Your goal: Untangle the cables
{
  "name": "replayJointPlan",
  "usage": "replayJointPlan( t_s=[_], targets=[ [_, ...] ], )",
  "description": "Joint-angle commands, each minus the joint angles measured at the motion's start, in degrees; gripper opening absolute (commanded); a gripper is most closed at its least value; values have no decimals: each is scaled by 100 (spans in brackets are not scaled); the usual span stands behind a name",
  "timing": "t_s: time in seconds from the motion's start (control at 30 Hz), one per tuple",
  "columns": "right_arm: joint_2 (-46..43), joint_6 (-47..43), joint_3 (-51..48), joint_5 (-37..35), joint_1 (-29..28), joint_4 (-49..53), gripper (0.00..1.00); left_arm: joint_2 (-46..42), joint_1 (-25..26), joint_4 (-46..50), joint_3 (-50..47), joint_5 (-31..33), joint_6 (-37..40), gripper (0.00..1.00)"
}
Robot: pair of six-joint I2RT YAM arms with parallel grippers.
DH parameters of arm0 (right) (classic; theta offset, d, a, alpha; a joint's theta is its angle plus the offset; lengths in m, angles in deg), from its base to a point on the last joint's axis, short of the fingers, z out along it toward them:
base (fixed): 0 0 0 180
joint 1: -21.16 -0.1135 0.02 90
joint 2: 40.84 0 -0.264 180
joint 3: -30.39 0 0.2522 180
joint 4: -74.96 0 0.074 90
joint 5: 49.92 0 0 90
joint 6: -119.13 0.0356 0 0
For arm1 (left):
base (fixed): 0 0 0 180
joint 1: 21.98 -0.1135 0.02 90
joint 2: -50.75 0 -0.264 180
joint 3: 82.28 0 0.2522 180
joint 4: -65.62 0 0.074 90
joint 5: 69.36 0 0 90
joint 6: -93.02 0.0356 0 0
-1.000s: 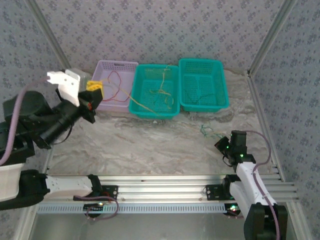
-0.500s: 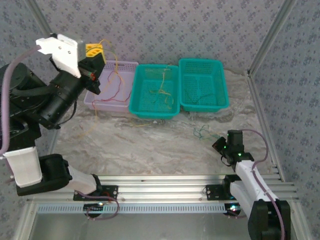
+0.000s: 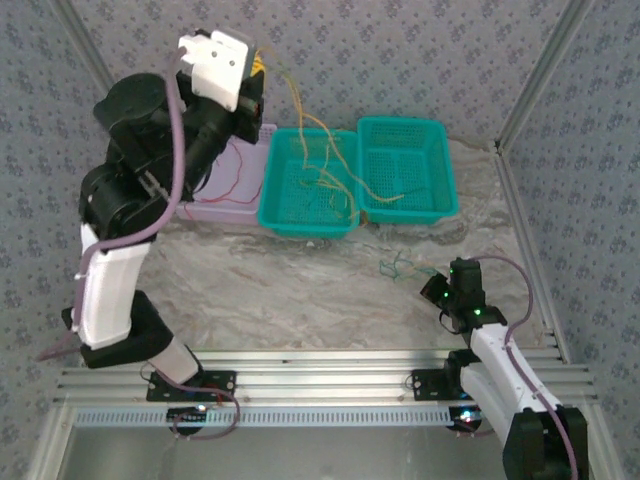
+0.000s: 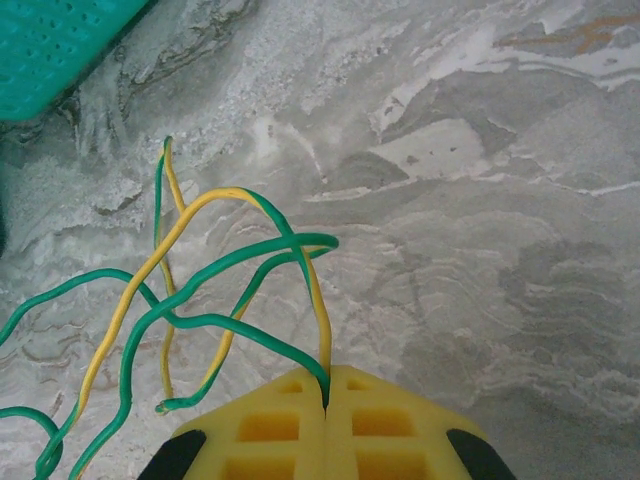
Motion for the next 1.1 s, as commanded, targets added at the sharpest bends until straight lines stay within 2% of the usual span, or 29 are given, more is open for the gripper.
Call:
replayJointPlan(
  t_s=[0.0, 0.17, 0.53, 0.8, 1.03, 1.07],
  targets=[
    [-197, -142, 96, -64, -48, 53, 0, 287, -503, -340, 127, -671, -419, 0],
    [-434, -181, 48, -6, -76, 128, 0, 881, -1174, -395, 234, -1340, -947, 0],
    [-537, -295, 25, 25, -273, 31, 0, 2604, -1965, -373, 304, -2277, -1697, 0],
    [-454, -581, 57, -148, -829, -332, 0, 3972, -1918, -355, 621, -2799, -2066, 0],
    [-212, -867, 182, -468, -1518, -478, 0, 4580, -1843, -75, 632, -2648, -2288, 0],
    [-199, -887, 193, -481, -1588, -495, 0, 4632, -1850, -11, 627, -2622, -2343, 3]
  ],
)
